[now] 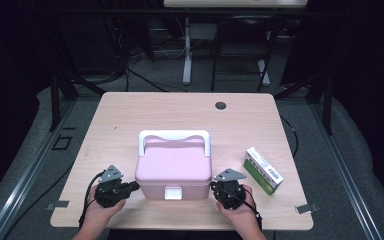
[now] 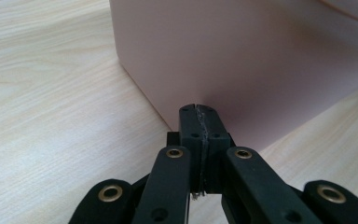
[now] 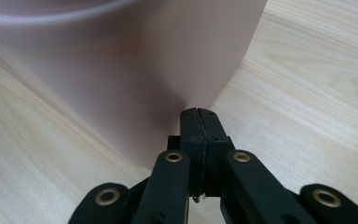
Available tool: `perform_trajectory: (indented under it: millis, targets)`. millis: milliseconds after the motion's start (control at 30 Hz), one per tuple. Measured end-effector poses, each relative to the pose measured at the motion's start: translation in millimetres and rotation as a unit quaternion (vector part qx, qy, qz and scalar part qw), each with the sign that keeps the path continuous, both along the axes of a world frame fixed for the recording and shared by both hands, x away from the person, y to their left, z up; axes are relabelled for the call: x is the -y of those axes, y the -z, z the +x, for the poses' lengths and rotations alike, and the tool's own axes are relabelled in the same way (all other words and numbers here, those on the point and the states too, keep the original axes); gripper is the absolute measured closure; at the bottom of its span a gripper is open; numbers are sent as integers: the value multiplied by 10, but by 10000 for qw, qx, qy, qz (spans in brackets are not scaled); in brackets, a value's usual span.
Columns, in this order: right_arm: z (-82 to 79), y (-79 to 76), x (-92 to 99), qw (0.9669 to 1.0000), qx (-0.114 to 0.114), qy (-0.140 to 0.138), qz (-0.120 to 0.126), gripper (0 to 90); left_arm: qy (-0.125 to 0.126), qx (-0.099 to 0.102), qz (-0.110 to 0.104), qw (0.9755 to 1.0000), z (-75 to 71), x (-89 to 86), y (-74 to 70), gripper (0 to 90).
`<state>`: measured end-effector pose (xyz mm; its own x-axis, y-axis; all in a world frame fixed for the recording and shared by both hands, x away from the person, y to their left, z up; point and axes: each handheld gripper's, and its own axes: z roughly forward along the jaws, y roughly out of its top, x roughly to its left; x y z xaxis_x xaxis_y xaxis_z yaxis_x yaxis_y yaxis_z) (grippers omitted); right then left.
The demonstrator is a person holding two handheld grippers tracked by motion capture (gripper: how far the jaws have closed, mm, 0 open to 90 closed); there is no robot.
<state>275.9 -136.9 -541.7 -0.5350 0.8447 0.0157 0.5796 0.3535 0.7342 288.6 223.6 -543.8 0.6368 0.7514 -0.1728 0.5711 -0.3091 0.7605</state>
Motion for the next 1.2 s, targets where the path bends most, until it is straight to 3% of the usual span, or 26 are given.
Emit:
perform_trajectory:
  millis: [367,733,867,933,1200]
  targets:
    - [-197,14,20,9998,-62,-29,176,900,-3,-72,-40,10000,-120,-20,-3,900]
    - [-250,21,40,9997,-75,-8,238,900,92,-116,-121,9998,-171,-40,5,900]
    - [-201,39,108,9989,-203,5,415,798,93,-233,-213,9995,-138,-75,13,870]
    - [-163,53,158,9978,-272,37,596,745,65,-316,-252,9992,-106,-98,15,811]
    - [-135,36,175,9993,-1,93,370,675,-11,-237,-229,9995,-74,-140,5,689]
